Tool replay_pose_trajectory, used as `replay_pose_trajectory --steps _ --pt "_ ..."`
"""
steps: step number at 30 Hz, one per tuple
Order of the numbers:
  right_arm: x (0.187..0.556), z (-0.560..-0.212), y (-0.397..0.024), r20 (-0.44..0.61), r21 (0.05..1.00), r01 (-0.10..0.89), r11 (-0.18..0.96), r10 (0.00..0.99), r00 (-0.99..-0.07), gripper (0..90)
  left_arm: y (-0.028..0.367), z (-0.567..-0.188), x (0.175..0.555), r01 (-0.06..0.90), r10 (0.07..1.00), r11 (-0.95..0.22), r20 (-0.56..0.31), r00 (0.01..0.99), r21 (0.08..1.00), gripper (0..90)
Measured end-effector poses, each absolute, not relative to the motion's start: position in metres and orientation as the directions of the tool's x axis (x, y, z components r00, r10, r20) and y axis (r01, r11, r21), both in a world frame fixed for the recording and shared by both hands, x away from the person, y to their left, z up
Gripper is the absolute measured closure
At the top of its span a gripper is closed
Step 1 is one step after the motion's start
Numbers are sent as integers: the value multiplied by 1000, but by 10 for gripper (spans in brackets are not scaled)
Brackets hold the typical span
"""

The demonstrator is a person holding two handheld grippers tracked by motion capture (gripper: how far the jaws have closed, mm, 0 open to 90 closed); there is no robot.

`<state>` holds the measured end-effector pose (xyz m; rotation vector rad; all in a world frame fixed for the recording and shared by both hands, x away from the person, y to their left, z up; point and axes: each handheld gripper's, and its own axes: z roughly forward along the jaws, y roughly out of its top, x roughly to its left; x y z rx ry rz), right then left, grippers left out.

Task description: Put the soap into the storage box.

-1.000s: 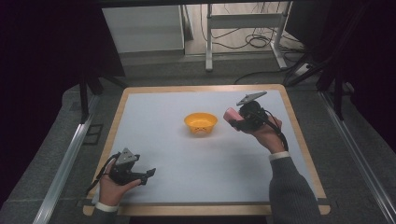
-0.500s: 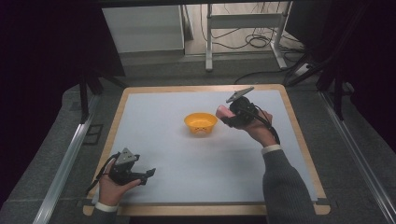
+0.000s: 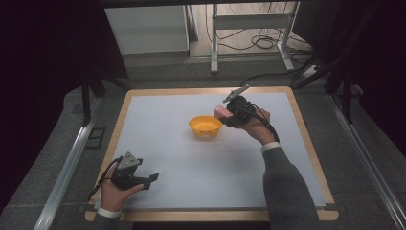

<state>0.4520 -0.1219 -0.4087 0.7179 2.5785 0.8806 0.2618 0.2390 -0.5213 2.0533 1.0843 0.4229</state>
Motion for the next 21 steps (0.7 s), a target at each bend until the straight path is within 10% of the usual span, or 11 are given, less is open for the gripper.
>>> replay_pose_trajectory --steps 21 --pt "486 -438 -81 -136 586 272 763 424 -895 596 241 -520 262 555 809 -341 -63 584 759 140"
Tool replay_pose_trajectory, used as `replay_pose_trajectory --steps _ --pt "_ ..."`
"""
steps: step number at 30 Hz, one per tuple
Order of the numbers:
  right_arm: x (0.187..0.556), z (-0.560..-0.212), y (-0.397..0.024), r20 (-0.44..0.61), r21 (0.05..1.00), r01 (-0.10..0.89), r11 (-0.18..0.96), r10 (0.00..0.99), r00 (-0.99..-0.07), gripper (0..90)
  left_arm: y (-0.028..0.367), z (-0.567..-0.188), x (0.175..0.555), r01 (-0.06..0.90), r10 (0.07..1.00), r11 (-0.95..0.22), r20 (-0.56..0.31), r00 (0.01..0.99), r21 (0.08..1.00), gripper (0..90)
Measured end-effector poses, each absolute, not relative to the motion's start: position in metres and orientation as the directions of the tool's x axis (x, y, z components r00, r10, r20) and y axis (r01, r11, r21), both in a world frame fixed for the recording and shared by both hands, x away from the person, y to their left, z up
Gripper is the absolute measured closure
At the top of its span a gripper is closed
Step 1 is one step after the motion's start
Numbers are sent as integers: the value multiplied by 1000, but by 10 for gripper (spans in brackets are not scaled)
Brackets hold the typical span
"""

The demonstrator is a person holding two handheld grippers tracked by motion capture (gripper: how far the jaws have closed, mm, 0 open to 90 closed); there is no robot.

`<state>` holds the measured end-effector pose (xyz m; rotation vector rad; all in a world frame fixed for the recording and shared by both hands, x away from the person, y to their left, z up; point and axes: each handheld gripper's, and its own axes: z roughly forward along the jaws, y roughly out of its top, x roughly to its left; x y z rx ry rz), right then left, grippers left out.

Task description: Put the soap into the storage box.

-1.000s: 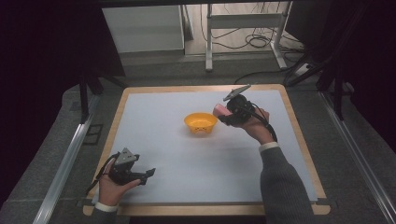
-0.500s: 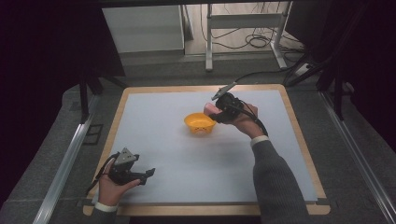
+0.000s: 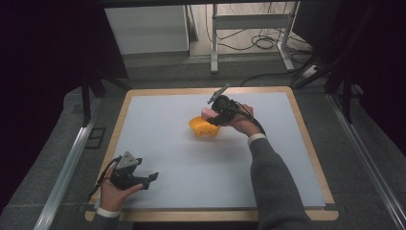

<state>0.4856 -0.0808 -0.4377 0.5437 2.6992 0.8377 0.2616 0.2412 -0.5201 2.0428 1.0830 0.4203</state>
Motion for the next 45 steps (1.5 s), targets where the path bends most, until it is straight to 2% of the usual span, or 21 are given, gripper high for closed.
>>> replay_pose_trajectory --steps 7,15,19,22,26,32,39,45 --pt "492 -452 -71 -137 568 230 790 366 -920 595 239 -521 262 556 809 -345 -61 585 757 140" --pt "493 -461 -65 -151 540 223 811 354 -923 590 240 -521 262 556 809 -339 -66 585 759 141" --pt "494 -456 -67 -131 593 234 770 380 -916 561 239 -521 263 555 808 -344 -63 586 757 141" --pt "492 -452 -68 -133 598 229 768 377 -917 560 239 -521 262 555 807 -341 -66 586 759 141" --pt "486 -444 -75 -119 632 259 731 422 -899 478 239 -521 262 555 807 -343 -65 586 758 141" --pt "473 -433 -93 -71 699 291 653 468 -881 422 239 -521 262 555 807 -346 -61 587 756 140" --pt "452 -428 -126 -68 735 330 593 548 -834 389 239 -522 262 557 808 -344 -64 586 756 140" --pt "429 -437 -159 -51 744 378 552 611 -790 355 238 -521 262 552 807 -356 -51 589 754 140"
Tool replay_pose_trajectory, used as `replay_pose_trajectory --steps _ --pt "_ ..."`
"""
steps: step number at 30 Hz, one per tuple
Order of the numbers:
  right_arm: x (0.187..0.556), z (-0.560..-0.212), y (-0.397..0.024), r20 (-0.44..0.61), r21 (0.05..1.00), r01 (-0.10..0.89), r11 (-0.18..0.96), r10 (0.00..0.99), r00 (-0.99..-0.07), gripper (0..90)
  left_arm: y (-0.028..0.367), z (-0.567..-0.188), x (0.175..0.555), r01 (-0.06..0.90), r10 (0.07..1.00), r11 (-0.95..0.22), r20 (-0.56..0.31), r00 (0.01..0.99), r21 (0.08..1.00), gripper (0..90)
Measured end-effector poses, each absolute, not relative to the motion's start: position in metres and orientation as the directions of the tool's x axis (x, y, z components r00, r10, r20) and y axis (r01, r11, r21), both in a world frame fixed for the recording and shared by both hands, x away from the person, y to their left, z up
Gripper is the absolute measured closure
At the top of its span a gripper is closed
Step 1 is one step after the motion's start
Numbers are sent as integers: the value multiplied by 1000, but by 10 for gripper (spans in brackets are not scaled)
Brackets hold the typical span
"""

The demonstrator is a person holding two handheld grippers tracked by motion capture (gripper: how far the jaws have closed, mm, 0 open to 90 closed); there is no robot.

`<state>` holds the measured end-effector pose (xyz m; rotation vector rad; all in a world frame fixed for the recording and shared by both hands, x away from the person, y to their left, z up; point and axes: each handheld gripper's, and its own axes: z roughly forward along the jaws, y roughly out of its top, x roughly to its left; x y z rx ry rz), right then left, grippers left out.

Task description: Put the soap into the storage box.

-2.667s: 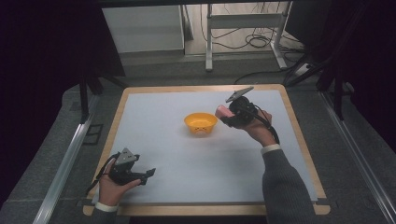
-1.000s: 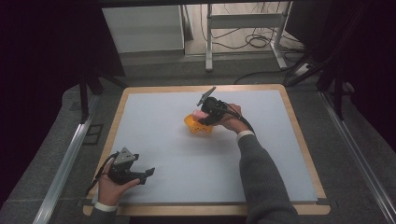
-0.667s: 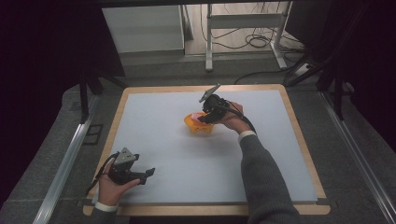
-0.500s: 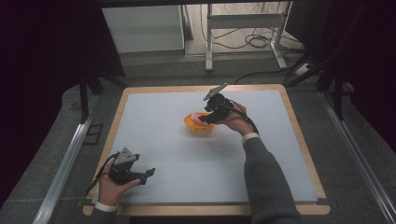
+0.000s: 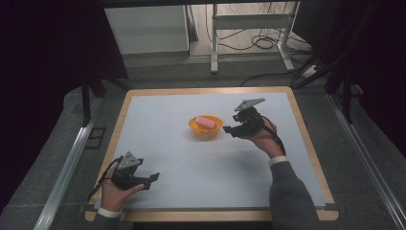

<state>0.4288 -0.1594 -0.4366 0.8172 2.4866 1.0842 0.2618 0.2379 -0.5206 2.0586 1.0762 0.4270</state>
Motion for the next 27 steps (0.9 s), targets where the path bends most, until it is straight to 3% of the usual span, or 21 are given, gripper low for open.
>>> replay_pose_trajectory --steps 14,27 --pt "367 -478 -239 15 771 466 433 720 -694 346 234 -522 262 556 808 -358 -49 587 750 140" --pt "351 -495 -268 46 778 497 384 754 -655 344 233 -522 262 555 810 -363 -41 585 748 140"
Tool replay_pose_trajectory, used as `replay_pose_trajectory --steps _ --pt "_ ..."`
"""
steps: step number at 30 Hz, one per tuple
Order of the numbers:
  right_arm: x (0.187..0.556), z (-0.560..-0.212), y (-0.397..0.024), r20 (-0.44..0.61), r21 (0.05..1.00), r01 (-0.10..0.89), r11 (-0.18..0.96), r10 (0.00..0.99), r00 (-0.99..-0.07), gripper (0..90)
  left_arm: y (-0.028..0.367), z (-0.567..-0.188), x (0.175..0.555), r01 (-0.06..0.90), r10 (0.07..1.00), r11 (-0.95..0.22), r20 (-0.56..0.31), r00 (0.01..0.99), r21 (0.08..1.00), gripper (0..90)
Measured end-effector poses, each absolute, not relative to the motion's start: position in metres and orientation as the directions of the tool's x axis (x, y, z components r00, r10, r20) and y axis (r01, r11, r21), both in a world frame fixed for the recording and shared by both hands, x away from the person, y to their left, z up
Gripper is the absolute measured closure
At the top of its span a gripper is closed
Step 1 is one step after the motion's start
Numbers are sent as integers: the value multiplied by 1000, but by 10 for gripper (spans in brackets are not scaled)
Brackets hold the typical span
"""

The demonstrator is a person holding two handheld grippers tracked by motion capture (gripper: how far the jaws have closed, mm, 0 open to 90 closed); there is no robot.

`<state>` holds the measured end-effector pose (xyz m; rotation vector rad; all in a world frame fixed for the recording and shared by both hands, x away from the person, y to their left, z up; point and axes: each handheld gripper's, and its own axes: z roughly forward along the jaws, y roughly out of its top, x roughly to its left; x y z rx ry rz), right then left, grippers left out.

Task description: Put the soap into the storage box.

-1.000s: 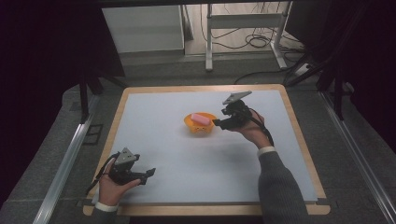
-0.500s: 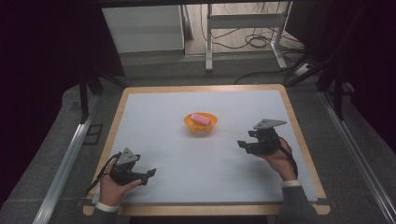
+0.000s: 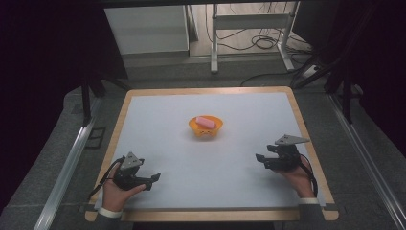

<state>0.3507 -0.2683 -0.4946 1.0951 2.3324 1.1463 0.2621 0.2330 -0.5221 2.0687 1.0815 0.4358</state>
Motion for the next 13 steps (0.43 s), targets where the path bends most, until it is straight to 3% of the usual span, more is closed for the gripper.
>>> replay_pose_trajectory --steps 13 --pt "351 -491 -265 41 791 474 387 739 -672 330 230 -530 266 563 814 -389 -15 581 729 140"
